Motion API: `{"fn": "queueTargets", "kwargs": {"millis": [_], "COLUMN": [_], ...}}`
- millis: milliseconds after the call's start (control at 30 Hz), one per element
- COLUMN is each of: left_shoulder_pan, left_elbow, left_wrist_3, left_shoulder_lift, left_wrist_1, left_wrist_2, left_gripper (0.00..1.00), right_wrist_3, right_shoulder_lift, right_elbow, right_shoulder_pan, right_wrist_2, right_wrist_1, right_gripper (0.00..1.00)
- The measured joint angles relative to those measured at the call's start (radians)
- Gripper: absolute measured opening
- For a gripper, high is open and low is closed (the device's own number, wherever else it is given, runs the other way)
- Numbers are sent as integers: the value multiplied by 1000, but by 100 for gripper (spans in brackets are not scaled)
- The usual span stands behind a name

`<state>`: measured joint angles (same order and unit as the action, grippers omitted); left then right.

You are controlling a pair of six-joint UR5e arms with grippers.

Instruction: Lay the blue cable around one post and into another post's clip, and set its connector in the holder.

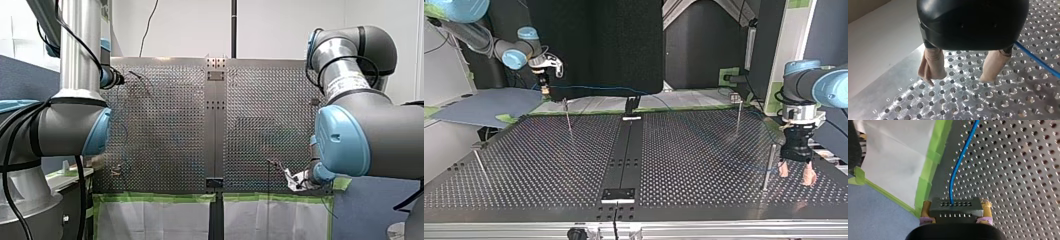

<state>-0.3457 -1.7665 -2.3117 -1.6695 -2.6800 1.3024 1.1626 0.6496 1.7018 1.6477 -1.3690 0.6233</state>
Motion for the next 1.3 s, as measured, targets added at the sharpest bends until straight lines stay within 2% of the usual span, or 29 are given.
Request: {"fn": "queueTargets", "kwargs": {"millis": [433,567,667,800,1133,1233,1300], "left_shoulder_pan": [5,5,6,6,5,4,3], "left_elbow": [0,0,0,0,0,0,0], "left_wrist_3": [0,1,1,1,1,1,1], "left_shoulder_lift": [0,0,0,-1,0,0,0], "left_wrist_1": [0,-1,-1,-1,-2,-2,-2], "left_wrist_2": [-2,-2,-2,-2,-2,-2,-2], "left_gripper": [100,100,100,100,100,100,100], "right_wrist_3": [118,154,180,211,300,326,342], "right_shoulder_lift": [120,156,171,177,161,146,137], "right_elbow": [120,149,157,159,161,162,162], "right_shoulder_pan": [-117,-147,-154,-153,-134,-132,-131], "right_wrist_2": [120,156,183,214,303,318,318], "right_wrist_1": [117,153,179,210,299,325,341], "right_gripper": [0,0,0,0,0,0,0]}}
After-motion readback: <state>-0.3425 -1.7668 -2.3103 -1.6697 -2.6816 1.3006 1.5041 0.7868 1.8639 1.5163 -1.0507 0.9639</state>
